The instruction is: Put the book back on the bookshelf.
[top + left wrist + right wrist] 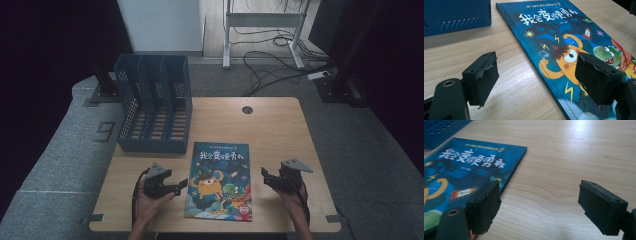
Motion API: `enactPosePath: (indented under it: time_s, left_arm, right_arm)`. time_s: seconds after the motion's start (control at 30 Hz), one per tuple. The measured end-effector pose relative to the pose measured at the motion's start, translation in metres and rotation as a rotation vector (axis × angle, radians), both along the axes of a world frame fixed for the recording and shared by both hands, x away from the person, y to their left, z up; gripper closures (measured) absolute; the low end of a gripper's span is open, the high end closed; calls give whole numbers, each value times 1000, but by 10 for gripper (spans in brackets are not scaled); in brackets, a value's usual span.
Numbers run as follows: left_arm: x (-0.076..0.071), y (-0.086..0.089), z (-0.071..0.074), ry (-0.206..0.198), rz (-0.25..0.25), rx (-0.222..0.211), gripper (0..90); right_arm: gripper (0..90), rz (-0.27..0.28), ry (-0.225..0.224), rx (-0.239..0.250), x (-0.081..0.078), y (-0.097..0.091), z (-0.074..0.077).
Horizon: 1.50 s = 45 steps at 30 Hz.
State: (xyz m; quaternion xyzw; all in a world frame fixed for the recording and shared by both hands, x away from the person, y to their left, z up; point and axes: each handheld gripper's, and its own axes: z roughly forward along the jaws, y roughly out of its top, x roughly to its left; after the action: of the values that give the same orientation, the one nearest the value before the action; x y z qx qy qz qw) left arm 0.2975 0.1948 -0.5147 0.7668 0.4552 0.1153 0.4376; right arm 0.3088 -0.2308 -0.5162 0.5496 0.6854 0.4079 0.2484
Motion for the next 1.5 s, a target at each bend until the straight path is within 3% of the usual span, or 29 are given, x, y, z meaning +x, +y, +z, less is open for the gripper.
enactPosePath:
  time_s: [0.6, 0.97, 1.5]
  left_arm:
    - [-1, -19, -5, 13, -45, 11, 183]
    - [-2, -36, -15, 42, -77, 35, 180]
    - [-2, -51, -26, 85, -97, 73, 179]
  right_arm:
    - [175, 110, -1, 46, -4, 34, 4]
    - [164, 182, 66, 47, -1, 62, -13]
    - [146, 211, 136, 36, 1, 80, -30]
